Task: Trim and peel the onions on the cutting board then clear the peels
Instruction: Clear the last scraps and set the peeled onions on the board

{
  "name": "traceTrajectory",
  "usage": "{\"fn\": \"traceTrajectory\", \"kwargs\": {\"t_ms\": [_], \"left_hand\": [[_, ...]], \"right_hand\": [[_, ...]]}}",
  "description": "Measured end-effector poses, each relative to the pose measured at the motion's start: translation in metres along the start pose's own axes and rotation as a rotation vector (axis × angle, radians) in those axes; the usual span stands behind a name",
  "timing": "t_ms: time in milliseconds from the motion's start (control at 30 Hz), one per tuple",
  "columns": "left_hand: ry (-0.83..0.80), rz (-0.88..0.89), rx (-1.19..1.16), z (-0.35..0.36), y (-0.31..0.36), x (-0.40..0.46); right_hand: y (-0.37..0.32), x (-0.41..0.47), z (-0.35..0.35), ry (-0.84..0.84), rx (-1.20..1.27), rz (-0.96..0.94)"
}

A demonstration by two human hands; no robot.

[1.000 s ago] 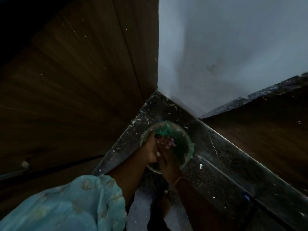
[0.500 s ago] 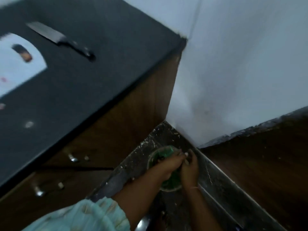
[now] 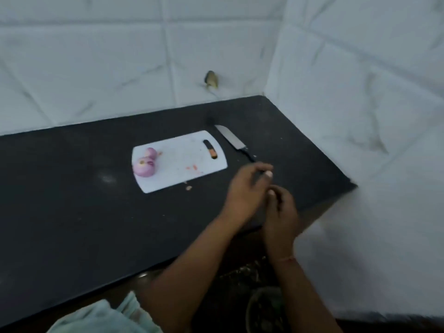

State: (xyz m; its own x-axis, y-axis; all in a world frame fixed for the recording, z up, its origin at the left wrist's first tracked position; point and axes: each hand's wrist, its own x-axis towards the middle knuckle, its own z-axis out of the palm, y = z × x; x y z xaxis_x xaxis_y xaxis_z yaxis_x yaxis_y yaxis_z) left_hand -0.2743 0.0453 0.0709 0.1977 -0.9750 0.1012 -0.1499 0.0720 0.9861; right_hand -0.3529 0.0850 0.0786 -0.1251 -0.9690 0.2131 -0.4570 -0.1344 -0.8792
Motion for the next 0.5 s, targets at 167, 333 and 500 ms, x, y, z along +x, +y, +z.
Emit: {"fn": "traceTrajectory", "kwargs": {"t_ms": [167,333,500], "left_hand": [[0.436,0.057,0.408,-0.164,-0.035,0.047],[0.488,-0.117,0.464,-0.237,-0.082,0.063],[0.438,-0.185,0.447,-0.246,-0.101,0.075]], "right_hand": [[0.01,0.017,0.12,-0.358,-0.134,-0.202],[0.02,0.019,0.174,-0.586,-0.395,-0.437],[0.03,0.032,0.182,-0.622,-0.547,-0.602]]}}
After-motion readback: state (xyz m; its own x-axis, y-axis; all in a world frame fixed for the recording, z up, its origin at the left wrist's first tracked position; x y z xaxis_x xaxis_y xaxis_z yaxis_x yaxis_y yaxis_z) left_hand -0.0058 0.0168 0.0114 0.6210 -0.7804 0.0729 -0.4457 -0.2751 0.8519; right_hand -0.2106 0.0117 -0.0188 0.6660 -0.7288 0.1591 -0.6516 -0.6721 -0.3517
